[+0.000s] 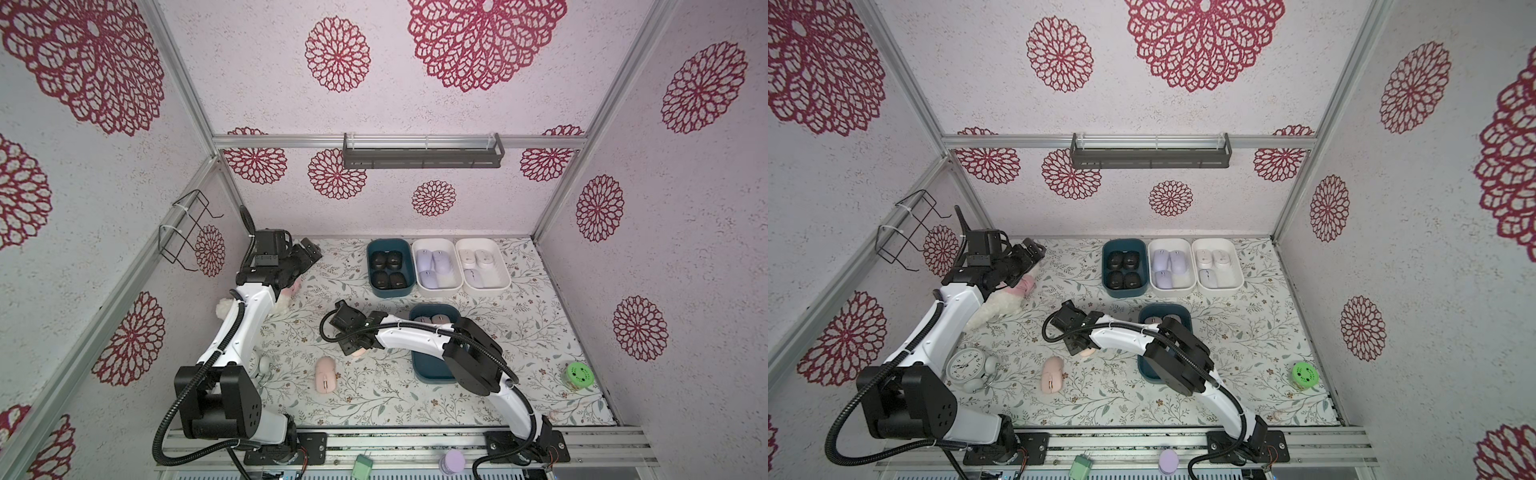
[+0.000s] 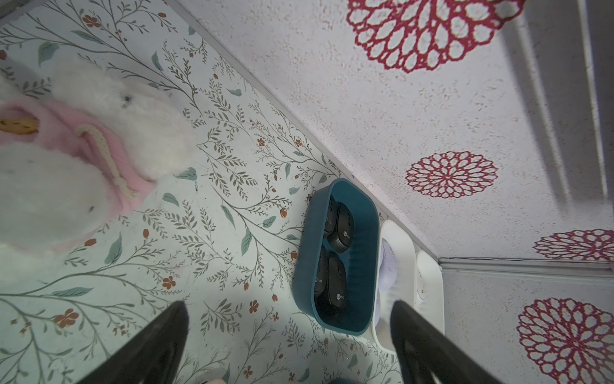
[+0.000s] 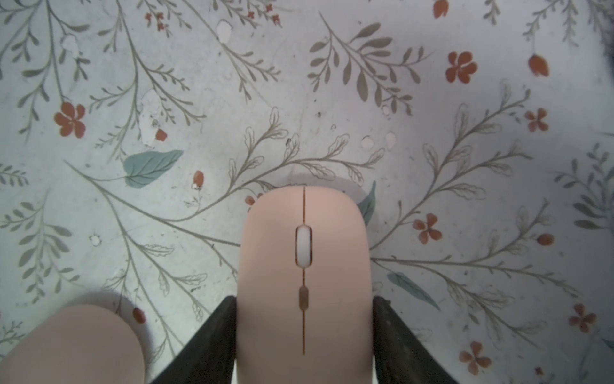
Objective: Place the mice by color into the storage box
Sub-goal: Pick up the mouse from the center of the board.
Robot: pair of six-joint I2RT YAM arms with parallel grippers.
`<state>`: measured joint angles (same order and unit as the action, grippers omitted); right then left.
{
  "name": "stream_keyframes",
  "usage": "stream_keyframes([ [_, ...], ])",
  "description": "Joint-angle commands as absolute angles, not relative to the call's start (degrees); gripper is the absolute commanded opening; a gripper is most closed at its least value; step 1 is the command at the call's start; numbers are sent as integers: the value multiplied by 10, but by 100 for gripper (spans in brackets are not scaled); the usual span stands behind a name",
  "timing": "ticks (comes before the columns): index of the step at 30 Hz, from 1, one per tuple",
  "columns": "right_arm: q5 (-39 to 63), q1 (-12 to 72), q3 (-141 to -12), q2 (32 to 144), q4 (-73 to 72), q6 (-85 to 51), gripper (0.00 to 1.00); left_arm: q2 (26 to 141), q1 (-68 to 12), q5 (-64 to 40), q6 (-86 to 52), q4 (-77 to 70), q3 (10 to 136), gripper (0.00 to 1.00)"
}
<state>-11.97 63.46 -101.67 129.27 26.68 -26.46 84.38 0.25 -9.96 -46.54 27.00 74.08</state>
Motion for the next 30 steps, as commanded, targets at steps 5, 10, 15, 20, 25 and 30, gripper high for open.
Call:
stream_keyframes([
  [5,-151,634,-981,1195,246,-255,61,840,0,-100,-463,265,745,97],
  [10,-170,631,-953,1164,234,-256,60,840,-1,-101,-462,265,745,97],
  [15,-206,619,-902,1097,234,-264,59,841,-7,-112,-466,260,744,97],
  [20,-223,584,-794,982,252,-298,59,846,-53,-121,-463,255,744,97],
  [25,-230,560,-688,878,307,-354,59,863,-124,-127,-455,262,752,97],
  [30,-202,542,-623,822,353,-424,59,876,-164,-141,-453,273,762,97],
])
